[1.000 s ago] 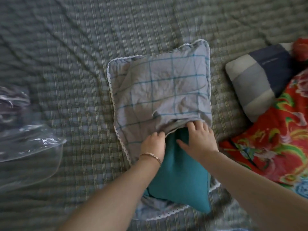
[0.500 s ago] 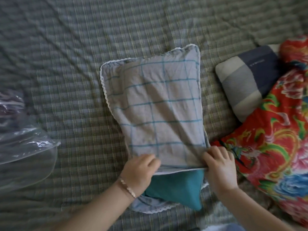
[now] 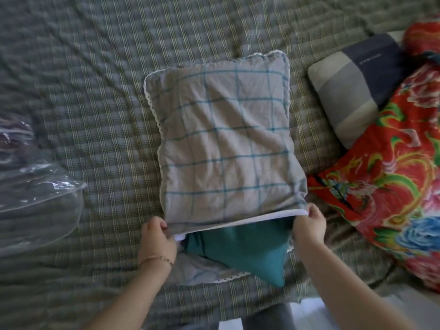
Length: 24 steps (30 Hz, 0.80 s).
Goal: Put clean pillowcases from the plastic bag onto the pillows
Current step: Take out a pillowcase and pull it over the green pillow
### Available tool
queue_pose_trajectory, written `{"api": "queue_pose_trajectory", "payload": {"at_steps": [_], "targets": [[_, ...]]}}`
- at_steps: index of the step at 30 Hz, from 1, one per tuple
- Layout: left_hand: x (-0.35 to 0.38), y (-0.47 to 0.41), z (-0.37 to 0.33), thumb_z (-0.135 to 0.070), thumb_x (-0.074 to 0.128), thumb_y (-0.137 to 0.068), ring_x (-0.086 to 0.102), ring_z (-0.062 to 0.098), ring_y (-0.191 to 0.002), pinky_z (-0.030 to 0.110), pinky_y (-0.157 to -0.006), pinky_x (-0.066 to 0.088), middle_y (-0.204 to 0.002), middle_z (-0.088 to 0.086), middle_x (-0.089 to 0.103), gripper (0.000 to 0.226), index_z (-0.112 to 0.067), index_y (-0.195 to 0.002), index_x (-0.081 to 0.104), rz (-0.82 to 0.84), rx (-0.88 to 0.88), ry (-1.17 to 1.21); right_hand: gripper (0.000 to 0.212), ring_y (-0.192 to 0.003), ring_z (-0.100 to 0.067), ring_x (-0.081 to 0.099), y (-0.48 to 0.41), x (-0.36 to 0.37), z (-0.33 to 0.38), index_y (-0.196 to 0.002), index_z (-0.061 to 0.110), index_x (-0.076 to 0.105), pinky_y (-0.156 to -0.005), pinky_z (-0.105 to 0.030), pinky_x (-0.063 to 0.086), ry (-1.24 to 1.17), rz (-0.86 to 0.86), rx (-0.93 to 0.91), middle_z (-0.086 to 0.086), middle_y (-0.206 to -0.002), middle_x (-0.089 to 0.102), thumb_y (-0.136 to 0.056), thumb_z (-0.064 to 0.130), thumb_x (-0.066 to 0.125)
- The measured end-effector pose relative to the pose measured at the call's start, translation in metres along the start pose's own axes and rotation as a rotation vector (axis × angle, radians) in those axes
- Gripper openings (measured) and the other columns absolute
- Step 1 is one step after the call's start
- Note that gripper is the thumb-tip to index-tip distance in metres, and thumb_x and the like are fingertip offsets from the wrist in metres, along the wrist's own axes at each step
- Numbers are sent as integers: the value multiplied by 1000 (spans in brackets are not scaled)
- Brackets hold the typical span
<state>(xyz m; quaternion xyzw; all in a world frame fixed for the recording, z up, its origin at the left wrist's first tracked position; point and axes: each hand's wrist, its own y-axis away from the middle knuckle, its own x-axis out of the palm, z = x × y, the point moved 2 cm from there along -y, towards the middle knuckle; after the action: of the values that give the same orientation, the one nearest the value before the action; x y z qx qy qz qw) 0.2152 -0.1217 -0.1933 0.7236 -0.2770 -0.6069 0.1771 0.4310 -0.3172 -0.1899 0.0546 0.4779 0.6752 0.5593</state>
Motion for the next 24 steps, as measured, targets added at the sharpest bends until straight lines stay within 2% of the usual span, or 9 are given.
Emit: {"api": "queue_pose_trajectory", "payload": {"at_steps": [3, 5, 7, 9, 11, 13, 17, 21, 24], "targets": [[-2, -9, 19, -13, 58, -86, 51, 27, -78, 32, -69, 42, -96, 17, 57, 11, -6, -89, 50, 86, -283, 57, 35, -59, -29, 55, -2, -27, -26, -62, 10, 57, -56, -32, 43, 703, 78, -545, -5, -63, 57, -45, -18, 68], [0, -6, 20, -26, 57, -88, 57, 30, -80, 32, -70, 45, -93, 19, 62, 26, 0, -94, 59, 174, -432, 103, 31, -80, -35, 58, -9, -46, -44, -76, 6, 63, -71, -42, 46, 912, 36, -460, -13, -85, 62, -50, -7, 75], [7, 7, 9, -27, 48, -94, 57, 29, -69, 31, -59, 46, -80, 18, 61, 34, 4, -91, 60, 230, -472, 229, 21, -100, -36, 48, -5, -56, -50, -96, 4, 58, -85, -44, 40, 699, -164, -3, -20, -109, 53, -76, 4, 62], [10, 23, -10, -26, 40, -98, 54, 25, -56, 30, -47, 47, -63, 14, 57, 38, 0, -75, 57, 210, -379, 394, 18, -85, -31, 54, 3, -54, -59, -98, 2, 54, -77, -38, 45, 608, -108, 160, -17, -94, 58, -90, 18, 52], [18, 33, -21, -33, 38, -98, 57, 24, -68, 35, -61, 50, -75, 9, 60, 37, -9, -77, 57, 146, -127, 331, 22, -68, -17, 56, 24, -39, -61, -93, 9, 56, -62, -27, 42, 553, 195, 100, -3, -76, 61, -94, 31, 52], [27, 36, -23, -36, 42, -95, 54, 22, -92, 34, -81, 45, -103, 8, 56, 28, -12, -101, 56, 246, 65, 141, 24, -73, -8, 57, 47, -23, -62, -106, 16, 53, -55, -17, 42, 387, 354, 107, 1, -90, 63, -90, 34, 57], [35, 25, -12, -30, 59, -87, 47, 28, -117, 33, -98, 39, -134, 12, 43, 62, -8, -136, 29, 430, -51, -38, 68, -100, -20, 55, 58, 0, -64, -128, 10, 40, -79, -26, 49, 279, 365, 234, -2, -110, 54, -73, 26, 78], [25, 20, -19, -15, 60, -84, 51, 21, -83, 29, -70, 45, -99, 8, 52, 58, -3, -132, 30, 407, -146, 4, 50, -92, -30, 58, 64, 3, -58, -120, 4, 53, -82, -41, 51, 378, 208, 260, -10, -102, 61, -75, 12, 74], [15, 35, -27, -17, 59, -79, 46, 15, -62, 24, -54, 36, -67, 0, 46, 10, -9, -82, 53, 508, -41, 3, 26, -75, -22, 56, 85, 0, -37, -108, 11, 61, -67, -32, 45, 463, 103, 39, -7, -89, 64, -82, 7, 59]]}}
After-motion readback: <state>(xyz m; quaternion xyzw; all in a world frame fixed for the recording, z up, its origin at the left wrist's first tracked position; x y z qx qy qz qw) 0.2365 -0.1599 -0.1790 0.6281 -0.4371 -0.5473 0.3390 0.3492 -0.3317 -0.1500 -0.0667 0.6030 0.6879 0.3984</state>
